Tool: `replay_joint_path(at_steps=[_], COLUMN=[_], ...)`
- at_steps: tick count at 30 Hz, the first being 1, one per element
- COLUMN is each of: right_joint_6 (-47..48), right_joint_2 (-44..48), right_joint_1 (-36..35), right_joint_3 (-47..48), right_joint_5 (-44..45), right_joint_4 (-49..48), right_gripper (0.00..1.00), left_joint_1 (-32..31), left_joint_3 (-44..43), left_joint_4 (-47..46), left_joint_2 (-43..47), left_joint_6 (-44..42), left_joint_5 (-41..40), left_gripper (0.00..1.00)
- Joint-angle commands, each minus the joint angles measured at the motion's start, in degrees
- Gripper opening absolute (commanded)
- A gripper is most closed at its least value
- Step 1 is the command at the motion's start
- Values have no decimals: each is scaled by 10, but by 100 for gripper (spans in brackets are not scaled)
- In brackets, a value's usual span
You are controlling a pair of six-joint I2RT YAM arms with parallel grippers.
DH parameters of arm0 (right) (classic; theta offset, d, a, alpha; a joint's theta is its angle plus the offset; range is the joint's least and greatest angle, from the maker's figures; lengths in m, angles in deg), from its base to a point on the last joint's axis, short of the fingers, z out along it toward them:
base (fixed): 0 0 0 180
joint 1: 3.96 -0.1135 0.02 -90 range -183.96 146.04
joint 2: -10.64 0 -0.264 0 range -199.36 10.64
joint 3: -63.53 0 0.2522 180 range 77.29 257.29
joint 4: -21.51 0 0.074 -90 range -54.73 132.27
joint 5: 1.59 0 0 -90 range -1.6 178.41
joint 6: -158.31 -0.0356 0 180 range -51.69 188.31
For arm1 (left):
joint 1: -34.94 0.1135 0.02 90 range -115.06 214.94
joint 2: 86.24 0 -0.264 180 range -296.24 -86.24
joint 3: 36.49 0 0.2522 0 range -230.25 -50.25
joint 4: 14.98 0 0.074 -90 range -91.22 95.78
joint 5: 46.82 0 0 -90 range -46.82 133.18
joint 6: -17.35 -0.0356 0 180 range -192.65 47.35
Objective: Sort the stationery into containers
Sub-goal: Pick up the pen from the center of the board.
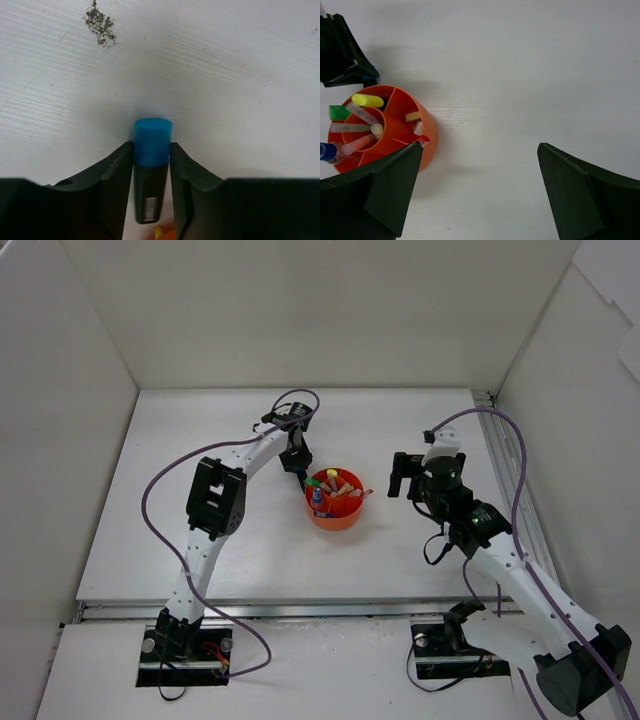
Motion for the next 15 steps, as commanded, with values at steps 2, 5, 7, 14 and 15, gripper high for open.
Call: replay_joint_path(at_steps=[2, 5, 7, 14, 15], right_joint_6=[1, 1, 1, 2, 2], right_joint_2=[19, 21, 23, 45, 47], right_joint_1=[1, 5, 3, 3, 4], right_joint_3=[1, -1, -2, -6, -7], right_joint_5=[14, 14, 14, 5, 4], right_joint_4=[-20, -19, -19, -18, -18], right_gripper=[98, 98, 98, 98, 98], left_joint_1=[-1, -1, -1, -6, -13], left_joint_3=[-21, -12, -6, 10, 19], left_joint_4=[10, 5, -11, -46, -72], left_joint_2=[6, 24, 41, 108, 139], left_joint_6=[-12, -23, -36, -100, -132], left_joint_5=[-14, -20, -22, -61, -82], left_gripper=[25, 9, 2, 0, 0])
